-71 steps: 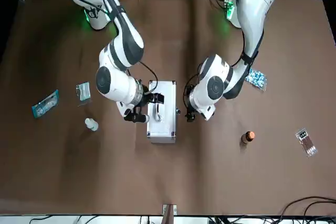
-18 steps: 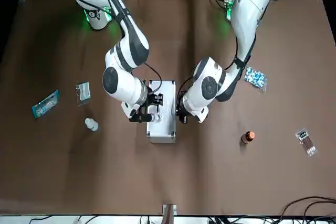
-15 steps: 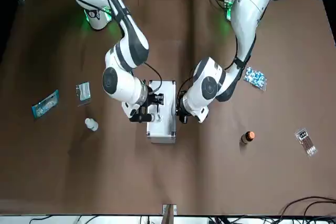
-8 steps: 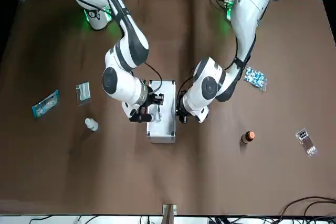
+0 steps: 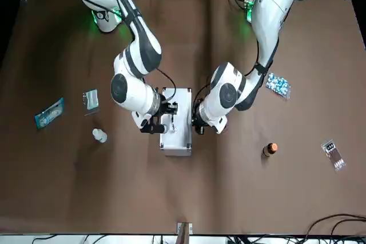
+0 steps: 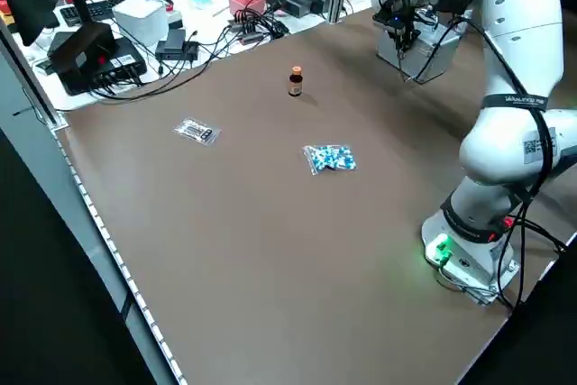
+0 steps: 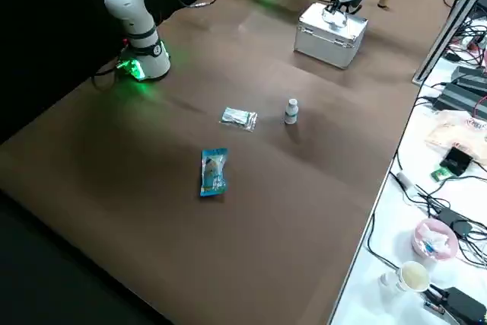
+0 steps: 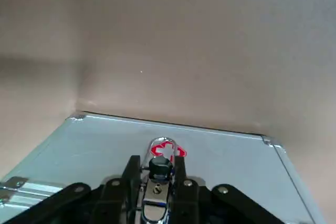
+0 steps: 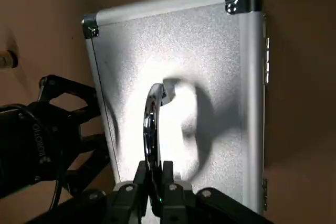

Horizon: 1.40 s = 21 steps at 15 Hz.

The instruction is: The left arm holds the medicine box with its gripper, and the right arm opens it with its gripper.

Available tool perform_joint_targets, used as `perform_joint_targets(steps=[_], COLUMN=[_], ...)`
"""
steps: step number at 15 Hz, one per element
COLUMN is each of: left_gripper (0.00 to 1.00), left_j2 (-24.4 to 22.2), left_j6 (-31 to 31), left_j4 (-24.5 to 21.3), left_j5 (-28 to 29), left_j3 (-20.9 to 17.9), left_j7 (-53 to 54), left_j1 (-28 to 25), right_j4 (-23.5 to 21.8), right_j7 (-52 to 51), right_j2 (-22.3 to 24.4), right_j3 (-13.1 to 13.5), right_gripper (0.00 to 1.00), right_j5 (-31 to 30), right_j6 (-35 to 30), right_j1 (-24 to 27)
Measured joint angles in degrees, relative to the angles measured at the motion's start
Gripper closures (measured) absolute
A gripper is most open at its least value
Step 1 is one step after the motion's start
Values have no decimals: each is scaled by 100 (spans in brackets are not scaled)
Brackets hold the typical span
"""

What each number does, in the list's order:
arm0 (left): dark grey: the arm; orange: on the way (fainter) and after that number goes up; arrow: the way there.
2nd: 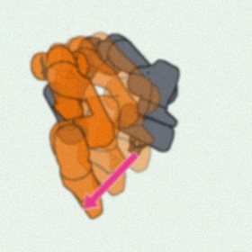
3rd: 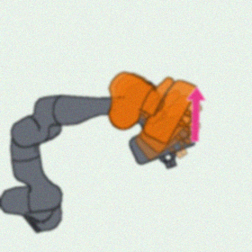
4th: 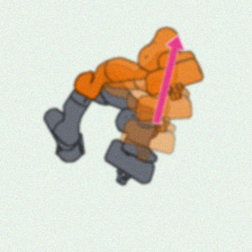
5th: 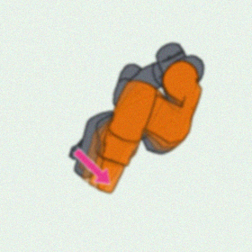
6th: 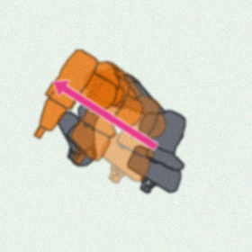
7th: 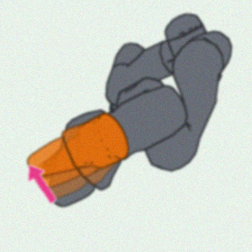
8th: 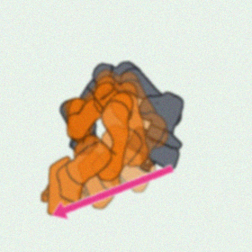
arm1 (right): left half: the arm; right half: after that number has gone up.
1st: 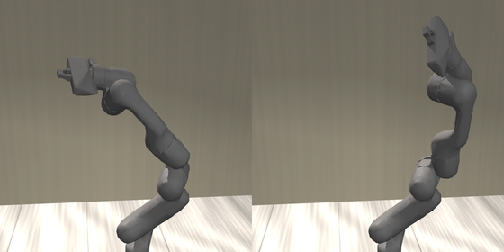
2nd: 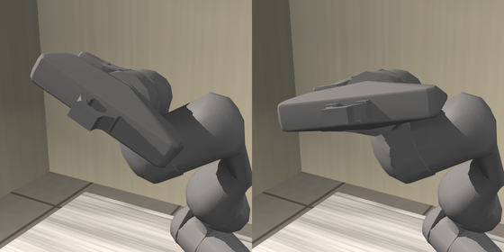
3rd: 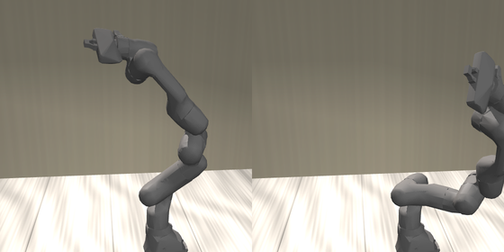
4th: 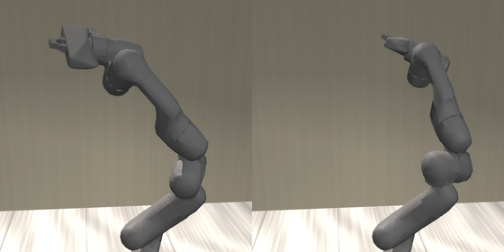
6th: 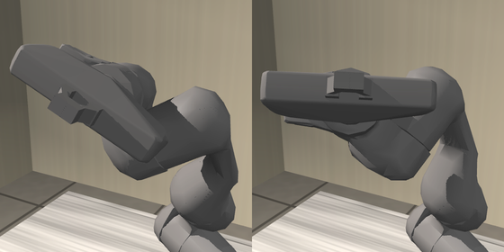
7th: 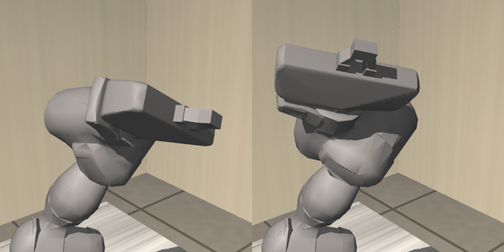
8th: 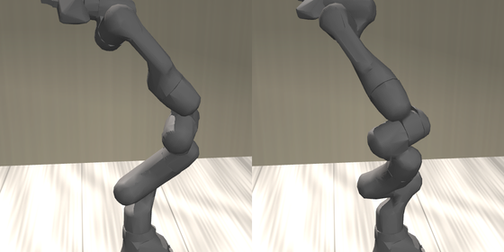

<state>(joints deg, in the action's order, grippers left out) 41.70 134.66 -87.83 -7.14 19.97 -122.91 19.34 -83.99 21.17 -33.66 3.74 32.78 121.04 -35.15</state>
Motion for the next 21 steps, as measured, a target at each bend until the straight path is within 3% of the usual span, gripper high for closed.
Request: perform_joint_targets(steps=[7,21], left_gripper=[70,70], left_j2=[0,-1], left_j6=[3,16], left_j4=[-1,-2], left_j5=[0,1], left_j3=[0,0], left_j7=[0,0], left_j1=[0,4], right_j4=[111,245], right_j7=[26,-283], right_j2=[21,190], right_j3=[40,-50], right_gripper=[87,87], right_j5=[155,448], right_j6=[-361,-1560], right_j1=[127,913])
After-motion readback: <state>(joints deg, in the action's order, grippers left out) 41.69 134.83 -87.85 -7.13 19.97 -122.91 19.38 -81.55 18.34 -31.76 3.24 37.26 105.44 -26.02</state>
